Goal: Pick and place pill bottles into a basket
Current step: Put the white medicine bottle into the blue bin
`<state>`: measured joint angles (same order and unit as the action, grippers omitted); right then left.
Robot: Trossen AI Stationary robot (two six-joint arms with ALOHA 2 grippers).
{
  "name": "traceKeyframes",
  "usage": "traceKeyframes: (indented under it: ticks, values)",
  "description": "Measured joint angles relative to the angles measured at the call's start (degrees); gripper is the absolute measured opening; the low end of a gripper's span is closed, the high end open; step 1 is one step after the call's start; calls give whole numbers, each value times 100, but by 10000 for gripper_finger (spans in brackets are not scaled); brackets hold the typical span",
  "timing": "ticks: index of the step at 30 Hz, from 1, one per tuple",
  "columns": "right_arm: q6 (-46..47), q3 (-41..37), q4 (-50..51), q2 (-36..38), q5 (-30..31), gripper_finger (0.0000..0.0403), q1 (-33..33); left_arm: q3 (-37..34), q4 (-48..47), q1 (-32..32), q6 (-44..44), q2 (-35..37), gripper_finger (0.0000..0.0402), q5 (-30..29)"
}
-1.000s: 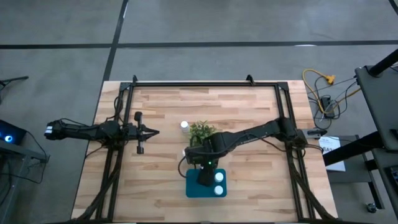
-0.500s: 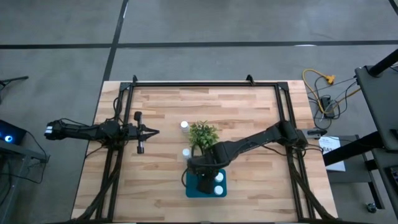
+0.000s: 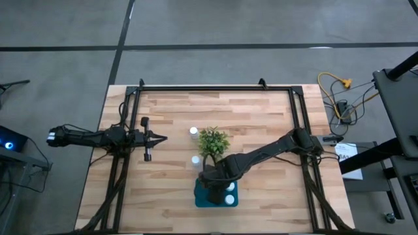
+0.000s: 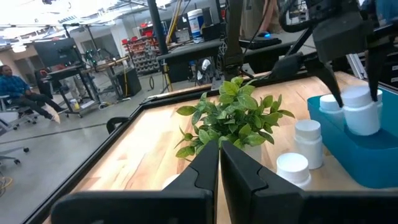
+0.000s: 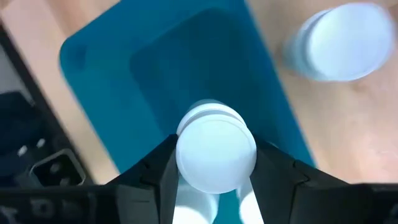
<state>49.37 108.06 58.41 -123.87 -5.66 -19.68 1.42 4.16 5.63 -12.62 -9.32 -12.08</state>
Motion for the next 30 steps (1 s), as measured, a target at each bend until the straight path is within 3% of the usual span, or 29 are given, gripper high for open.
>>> traceKeyframes:
  ticks: [5, 30]
  values:
    - [135, 19, -11, 0, 430, 147, 31, 1, 15, 0, 0, 0, 1, 0]
    - [1041, -279, -20, 2, 791, 147, -255, 1, 3, 0, 20, 0, 1, 2]
